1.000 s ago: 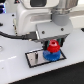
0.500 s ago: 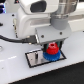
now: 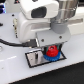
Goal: Insert the blue gear onto the right peg, followed by the red gear
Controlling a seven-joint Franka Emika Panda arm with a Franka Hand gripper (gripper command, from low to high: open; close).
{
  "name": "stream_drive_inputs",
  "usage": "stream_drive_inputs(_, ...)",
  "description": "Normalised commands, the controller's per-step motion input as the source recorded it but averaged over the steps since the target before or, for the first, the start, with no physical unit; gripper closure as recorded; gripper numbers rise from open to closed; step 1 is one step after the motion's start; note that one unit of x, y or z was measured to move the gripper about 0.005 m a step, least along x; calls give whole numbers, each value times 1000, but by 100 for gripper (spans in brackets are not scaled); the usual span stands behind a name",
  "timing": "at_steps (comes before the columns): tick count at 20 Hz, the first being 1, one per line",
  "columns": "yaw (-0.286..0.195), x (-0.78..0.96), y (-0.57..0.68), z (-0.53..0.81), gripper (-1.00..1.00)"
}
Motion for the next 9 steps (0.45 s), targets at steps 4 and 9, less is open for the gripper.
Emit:
stream_drive_inputs(4,0,6,33,167,-100)
stream_drive_inputs(9,0,2,80,600,-100)
